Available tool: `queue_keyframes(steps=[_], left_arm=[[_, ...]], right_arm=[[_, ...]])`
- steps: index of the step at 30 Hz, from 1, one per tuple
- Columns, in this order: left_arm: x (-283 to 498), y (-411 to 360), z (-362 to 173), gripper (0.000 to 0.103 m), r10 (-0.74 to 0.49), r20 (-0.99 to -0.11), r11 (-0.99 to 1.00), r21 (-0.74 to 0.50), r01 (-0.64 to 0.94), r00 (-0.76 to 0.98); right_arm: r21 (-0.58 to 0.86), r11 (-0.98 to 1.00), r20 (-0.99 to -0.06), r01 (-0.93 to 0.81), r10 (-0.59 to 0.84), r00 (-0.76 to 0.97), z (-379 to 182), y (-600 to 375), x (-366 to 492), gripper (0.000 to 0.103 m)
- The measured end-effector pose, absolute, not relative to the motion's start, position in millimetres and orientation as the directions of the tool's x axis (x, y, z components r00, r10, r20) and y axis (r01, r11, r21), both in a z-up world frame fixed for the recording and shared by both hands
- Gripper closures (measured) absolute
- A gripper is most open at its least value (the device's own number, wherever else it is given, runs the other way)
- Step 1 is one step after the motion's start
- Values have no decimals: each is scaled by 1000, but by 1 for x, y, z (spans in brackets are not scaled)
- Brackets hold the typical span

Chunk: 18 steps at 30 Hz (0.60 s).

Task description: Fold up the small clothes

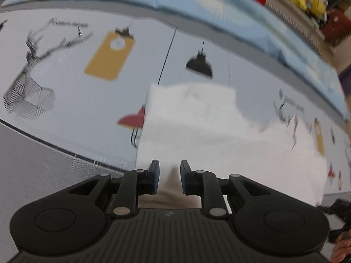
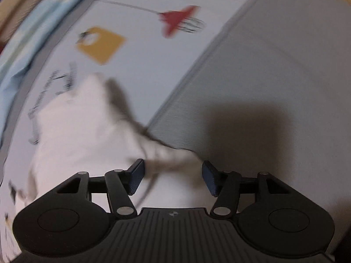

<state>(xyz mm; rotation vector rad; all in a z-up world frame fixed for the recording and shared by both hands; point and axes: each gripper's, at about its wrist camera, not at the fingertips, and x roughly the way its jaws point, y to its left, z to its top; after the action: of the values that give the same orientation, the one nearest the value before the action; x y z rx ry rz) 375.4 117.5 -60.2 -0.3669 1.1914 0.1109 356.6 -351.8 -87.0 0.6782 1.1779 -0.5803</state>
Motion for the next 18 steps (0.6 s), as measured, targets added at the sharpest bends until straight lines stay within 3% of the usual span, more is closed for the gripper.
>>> queue_keyframes(steps=[4,6,9,11,17,18], left_arm=[[374,119,-64,81,-113,-922,929,-231,-289,371],[374,118,-59,81,-119,-913,929,-241,-280,390],[378,119,-56,79,-129,-908,927,-254,-277,398],[379,118,-56,79,-136,-909,926,-259,-277,394],[381,119,-54,79,-150,-905,921,-274,-278,398],[382,119,-53,79,-152,-904,920,-277,-276,400]], right_arm=[[103,678,-910,727,-231,344,-58,-346,354,49],[169,674,-857,719,-260,445,-42,-345,356,49],[363,756,-800,545,-47,598,-45,-346,383,48],[396,790,-798,468,44,601,-55,-342,398,45],[308,842,-826,444,6,563,-83,-341,413,44],[322,842,-820,433,20,573,-85,-343,416,55]])
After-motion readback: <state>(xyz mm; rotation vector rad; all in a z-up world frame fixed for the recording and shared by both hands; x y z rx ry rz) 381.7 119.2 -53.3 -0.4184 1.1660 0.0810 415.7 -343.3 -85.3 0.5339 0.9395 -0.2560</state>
